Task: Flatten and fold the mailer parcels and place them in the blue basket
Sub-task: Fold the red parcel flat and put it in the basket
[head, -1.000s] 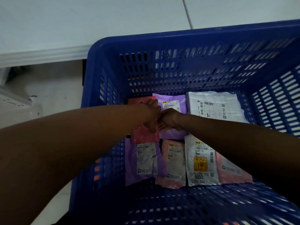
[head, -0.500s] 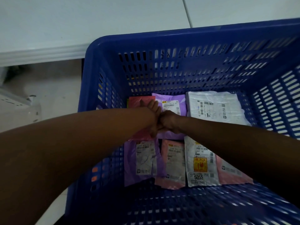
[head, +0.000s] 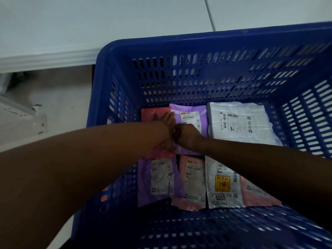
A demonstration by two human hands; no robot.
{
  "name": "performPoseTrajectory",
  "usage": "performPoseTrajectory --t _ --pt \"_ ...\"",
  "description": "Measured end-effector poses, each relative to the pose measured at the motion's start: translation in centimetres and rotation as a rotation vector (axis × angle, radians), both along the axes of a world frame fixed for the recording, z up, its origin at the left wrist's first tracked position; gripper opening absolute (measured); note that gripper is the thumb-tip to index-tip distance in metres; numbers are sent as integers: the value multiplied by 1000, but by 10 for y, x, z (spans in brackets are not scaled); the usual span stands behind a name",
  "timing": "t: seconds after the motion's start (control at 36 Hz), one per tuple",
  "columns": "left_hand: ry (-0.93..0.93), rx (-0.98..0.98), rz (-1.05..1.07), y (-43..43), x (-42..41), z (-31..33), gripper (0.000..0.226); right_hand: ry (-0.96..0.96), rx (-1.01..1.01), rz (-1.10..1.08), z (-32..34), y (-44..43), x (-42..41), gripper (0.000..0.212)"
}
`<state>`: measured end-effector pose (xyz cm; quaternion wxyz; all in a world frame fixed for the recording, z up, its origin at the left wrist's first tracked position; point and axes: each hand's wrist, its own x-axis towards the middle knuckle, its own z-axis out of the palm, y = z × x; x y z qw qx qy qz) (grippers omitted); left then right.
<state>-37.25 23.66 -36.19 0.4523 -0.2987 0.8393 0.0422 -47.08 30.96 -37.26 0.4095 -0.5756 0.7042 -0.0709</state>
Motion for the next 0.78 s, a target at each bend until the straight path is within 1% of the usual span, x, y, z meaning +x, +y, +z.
performPoseTrajectory --t 0.06,0.17,0.25,0.31,0.33,0.39,0.44,0.56,0.78 --pt "52 -8 7 -2 1 0 121 60 -117 -45 0 0 -3 19" --pt "111 -16 5 -8 2 -4 117 155 -128 25 2 -1 -11 21" --pt "159 -15 -26 -9 5 -4 113 203 -185 74 -1 -2 -17 39" --pt "165 -25 -68 -9 7 -1 109 248 -225 92 -2 -2 -22 40" --pt "153 -27 -73 -9 8 1 109 282 -233 117 -2 -2 -24 44" --pt "120 -33 -77 -9 8 3 114 354 -220 212 -4 -3 -28 61" --pt "92 -45 -91 -10 8 2 119 409 -175 280 -8 -3 -31 72" --pt "72 -68 -123 -11 10 1 124 436 -109 339 -17 3 -35 77" --pt "82 -147 -292 -7 15 -2 119 424 -126 360 -27 12 -41 81"
